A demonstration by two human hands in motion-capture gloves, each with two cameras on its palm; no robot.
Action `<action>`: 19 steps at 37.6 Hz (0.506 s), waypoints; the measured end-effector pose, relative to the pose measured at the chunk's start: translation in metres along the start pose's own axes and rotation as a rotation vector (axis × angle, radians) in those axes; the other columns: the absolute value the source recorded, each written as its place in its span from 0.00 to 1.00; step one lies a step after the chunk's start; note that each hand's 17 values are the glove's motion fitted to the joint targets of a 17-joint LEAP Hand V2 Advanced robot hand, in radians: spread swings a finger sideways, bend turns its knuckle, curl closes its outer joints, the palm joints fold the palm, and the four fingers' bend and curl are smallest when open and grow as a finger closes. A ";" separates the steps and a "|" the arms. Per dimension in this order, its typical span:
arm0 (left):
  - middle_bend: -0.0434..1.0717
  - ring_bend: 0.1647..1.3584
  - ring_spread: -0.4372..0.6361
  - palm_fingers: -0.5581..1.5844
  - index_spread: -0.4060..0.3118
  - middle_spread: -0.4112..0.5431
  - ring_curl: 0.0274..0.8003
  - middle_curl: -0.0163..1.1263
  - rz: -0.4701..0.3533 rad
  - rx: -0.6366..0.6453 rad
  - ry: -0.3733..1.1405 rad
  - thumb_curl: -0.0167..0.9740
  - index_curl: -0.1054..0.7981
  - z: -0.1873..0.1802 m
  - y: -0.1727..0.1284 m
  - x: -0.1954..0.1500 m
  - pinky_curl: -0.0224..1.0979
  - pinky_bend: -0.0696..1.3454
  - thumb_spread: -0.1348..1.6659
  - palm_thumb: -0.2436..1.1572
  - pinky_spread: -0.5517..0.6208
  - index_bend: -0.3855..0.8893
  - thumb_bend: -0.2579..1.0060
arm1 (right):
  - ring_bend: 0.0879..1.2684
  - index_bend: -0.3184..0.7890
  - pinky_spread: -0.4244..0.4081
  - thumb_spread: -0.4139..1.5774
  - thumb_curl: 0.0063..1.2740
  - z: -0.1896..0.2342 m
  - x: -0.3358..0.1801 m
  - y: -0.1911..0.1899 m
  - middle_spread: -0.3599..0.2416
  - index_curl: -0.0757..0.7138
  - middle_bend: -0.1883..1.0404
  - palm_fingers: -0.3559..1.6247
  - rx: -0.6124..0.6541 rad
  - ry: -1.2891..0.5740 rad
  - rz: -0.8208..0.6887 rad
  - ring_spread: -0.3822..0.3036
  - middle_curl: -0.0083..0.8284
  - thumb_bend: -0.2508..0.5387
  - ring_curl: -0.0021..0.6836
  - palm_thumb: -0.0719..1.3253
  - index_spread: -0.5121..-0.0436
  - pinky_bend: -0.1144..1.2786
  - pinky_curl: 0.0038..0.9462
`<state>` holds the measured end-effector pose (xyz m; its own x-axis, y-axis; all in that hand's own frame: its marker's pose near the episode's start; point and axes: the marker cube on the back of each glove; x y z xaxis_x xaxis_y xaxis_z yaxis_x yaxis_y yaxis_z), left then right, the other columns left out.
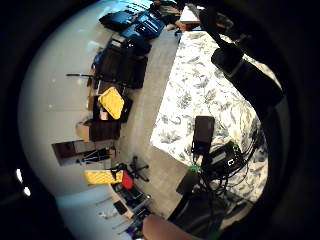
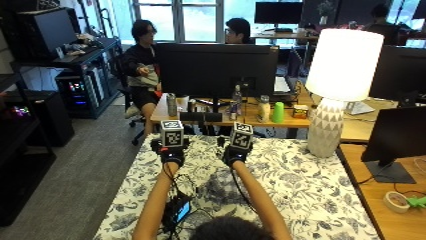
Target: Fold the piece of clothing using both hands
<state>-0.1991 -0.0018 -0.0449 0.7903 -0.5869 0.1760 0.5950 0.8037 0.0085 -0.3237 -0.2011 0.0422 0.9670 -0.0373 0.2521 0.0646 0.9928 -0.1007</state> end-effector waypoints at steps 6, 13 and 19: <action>0.18 0.36 0.49 0.45 0.48 0.49 0.38 0.29 0.030 -0.024 -0.004 0.25 0.47 -0.002 0.004 0.020 0.32 0.44 0.89 0.47 0.59 0.41 0.23 | 0.51 0.37 0.15 0.72 0.36 -0.049 0.048 -0.032 0.41 0.40 0.41 0.77 0.236 0.152 0.097 0.28 0.57 0.29 0.64 0.60 0.63 0.58 0.43; 0.18 0.37 0.49 0.45 0.48 0.50 0.39 0.28 0.106 -0.005 0.008 0.25 0.46 -0.017 0.027 0.052 0.33 0.45 0.89 0.46 0.58 0.41 0.22 | 0.46 0.38 0.20 0.77 0.34 -0.106 0.105 0.006 0.42 0.41 0.41 0.76 0.314 0.184 0.171 0.31 0.57 0.31 0.61 0.60 0.64 0.54 0.41; 0.18 0.37 0.49 0.44 0.49 0.50 0.39 0.28 0.166 -0.039 0.011 0.25 0.46 -0.007 0.022 0.073 0.33 0.45 0.89 0.45 0.58 0.41 0.21 | 0.42 0.38 0.24 0.79 0.33 -0.114 0.133 0.010 0.43 0.41 0.40 0.75 0.321 0.190 0.195 0.32 0.57 0.31 0.60 0.61 0.64 0.53 0.41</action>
<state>-0.1277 -0.0275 -0.0389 0.8794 -0.4480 0.1609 0.4615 0.8853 -0.0575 -0.1664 -0.2087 -0.0351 0.9838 0.1639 0.0727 -0.1747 0.9674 0.1832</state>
